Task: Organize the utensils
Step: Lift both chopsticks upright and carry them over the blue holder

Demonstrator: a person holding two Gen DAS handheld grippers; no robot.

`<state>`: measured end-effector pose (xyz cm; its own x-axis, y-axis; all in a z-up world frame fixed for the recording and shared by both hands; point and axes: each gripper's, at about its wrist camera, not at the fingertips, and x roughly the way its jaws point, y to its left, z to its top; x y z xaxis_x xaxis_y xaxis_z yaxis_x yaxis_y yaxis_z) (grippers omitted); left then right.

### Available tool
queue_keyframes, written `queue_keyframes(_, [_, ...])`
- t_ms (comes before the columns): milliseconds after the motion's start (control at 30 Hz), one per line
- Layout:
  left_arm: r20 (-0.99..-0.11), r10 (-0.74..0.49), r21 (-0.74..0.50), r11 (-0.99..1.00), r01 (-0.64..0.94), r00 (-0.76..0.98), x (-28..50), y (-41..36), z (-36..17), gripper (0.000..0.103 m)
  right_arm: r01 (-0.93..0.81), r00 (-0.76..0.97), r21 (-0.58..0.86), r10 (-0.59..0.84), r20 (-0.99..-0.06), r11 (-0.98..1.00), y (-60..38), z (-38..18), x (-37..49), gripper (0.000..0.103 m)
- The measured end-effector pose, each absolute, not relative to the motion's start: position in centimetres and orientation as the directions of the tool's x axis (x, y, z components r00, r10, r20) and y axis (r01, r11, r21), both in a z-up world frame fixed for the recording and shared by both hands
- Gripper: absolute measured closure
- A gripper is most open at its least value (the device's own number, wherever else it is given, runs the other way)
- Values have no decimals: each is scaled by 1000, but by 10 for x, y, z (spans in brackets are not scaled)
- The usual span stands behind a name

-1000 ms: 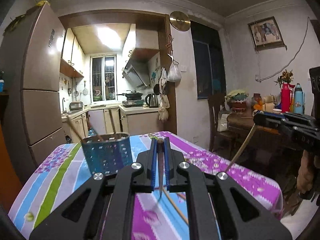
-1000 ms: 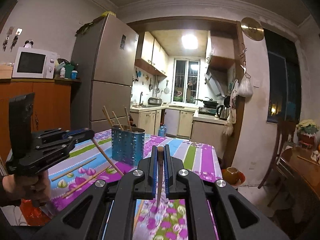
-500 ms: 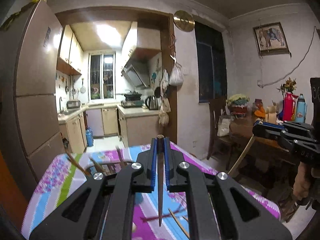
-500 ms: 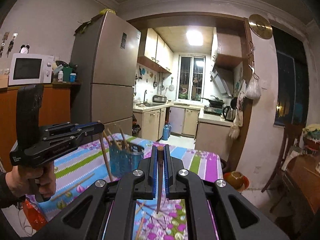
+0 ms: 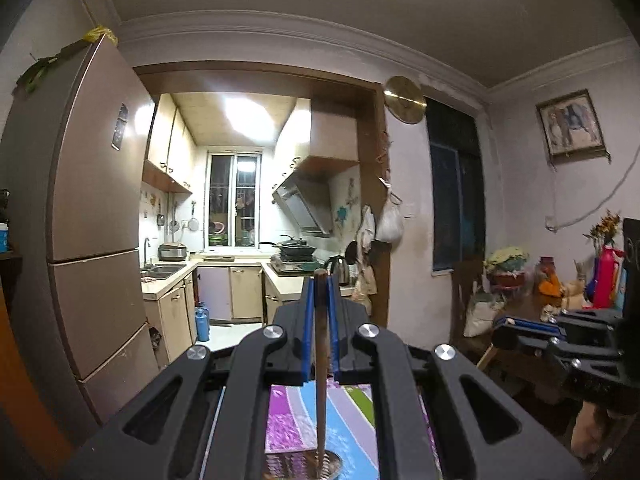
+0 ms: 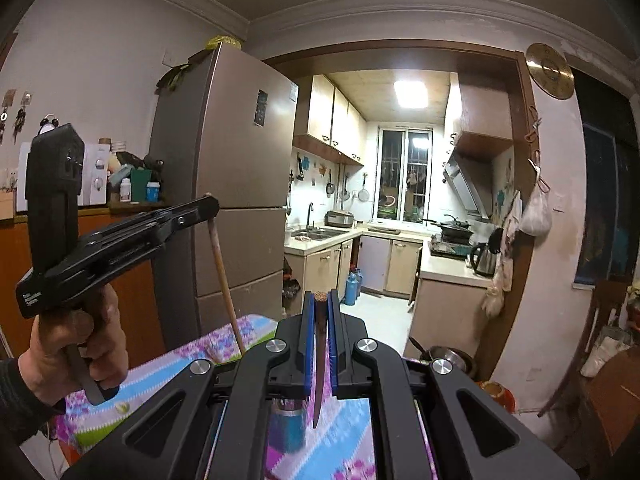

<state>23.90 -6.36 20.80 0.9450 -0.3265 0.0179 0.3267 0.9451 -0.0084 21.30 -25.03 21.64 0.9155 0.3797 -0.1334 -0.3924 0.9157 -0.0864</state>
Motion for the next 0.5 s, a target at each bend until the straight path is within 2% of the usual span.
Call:
queue_keyframes(200, [-28,-300,-36,953,299,953,279,-48,196,98,-422,898,-60,408,-164,905,-223,214,260,96])
queue_keyframes(500, [-98,-273,-52,962,269,957,320,-27,163,98,-451,866,-47,425,-263,891,-186,175,307,96])
